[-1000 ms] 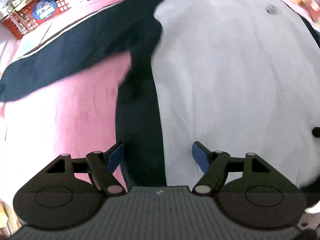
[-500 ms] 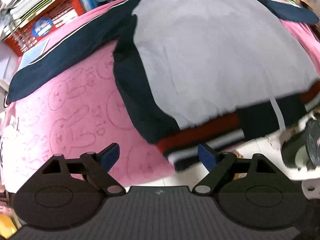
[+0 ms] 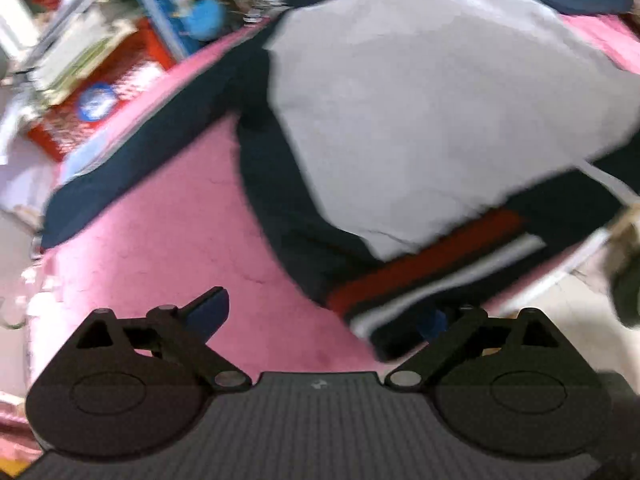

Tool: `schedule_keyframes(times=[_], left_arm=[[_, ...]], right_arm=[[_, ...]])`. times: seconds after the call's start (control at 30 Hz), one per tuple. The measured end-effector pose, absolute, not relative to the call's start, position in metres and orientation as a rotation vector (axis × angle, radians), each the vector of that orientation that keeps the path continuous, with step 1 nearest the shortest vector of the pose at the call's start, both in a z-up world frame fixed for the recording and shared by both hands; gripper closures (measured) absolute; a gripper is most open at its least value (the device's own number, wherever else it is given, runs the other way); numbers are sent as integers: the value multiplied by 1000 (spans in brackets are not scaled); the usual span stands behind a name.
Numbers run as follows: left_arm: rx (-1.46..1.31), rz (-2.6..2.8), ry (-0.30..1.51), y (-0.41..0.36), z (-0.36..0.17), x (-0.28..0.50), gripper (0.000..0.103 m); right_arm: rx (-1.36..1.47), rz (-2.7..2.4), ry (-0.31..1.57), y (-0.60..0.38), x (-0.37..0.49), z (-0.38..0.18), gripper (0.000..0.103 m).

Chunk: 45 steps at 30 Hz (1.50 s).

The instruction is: Fold clothes

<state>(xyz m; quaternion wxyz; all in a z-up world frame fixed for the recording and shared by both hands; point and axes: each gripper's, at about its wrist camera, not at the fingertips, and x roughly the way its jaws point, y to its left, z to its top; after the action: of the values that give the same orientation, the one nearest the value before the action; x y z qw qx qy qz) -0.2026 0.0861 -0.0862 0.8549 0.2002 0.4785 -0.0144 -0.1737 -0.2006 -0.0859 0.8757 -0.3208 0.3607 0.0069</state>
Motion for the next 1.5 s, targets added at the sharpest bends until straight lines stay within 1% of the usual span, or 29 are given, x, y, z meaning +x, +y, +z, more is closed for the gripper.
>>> schedule_keyframes(times=[0.07,0.13,0.2,0.27,0.33,0.37,0.47,0.6,0.77,0.87,0.93,0.97,1.0,1.1,1.13,1.2,1.23,1.3,1.33,1.37,1.4,1.43,1.47,1.5], left_arm=[[423,23,997,92,-85,-197,6],[422,45,989,99,-83,-195,6],[429,63,972,105,-79,-193,6],[403,70,923,114,-59,-197,6],[370,62,880,124,-37,-203,5],[350,51,871,128,-27,-208,5],[277,-13,905,138,-9,-227,5],[260,-64,1066,129,-40,-239,5],[228,-104,1285,113,-93,-232,6],[214,-225,1285,116,-75,-223,6],[161,-309,1267,127,-53,-219,6],[101,-333,1265,134,-43,-215,3],[41,-356,1262,142,-34,-211,0],[-140,-423,1248,164,-5,-200,0],[-201,-445,1241,171,4,-196,0],[-264,-463,1216,172,19,-187,0],[-261,-453,1171,167,26,-181,0],[-222,-363,1046,154,28,-161,0],[-198,-307,981,146,27,-149,0],[-171,-245,926,137,22,-135,0],[-137,-168,903,124,11,-117,0],[-106,-98,888,111,-2,-98,2],[-87,-48,902,98,-18,-75,8],[-72,-2,921,87,-34,-53,11]], right_arm=[[-629,-42,767,-211,-168,-81,12],[-601,-65,775,-219,-163,-80,9],[-637,-71,754,-222,-163,-76,9],[-690,-61,704,-223,-171,-67,7],[-752,-65,629,-225,-185,-53,2],[-773,-60,598,-230,-192,-46,1],[-814,-50,566,-241,-215,-36,1],[-845,-37,632,-252,-233,-51,1],[-865,-9,838,-254,-229,-111,1],[-796,72,933,-247,-215,-123,4],[-705,182,970,-243,-208,-105,3],[-648,233,995,-243,-206,-93,2],[-576,285,1042,-246,-201,-81,1],[-327,436,1212,-256,-181,-58,1],[-282,483,1212,-255,-173,-53,1],[-258,545,1149,-243,-149,-42,1],[-249,573,1113,-237,-136,-37,1],[-272,575,973,-219,-107,-32,1],[-287,563,899,-209,-89,-35,2],[-293,551,865,-198,-67,-43,4],[-300,540,830,-186,-46,-51,10],[-306,528,795,-174,-24,-59,21],[-312,516,760,-162,-3,-67,27],[-317,506,730,-151,19,-75,37]])
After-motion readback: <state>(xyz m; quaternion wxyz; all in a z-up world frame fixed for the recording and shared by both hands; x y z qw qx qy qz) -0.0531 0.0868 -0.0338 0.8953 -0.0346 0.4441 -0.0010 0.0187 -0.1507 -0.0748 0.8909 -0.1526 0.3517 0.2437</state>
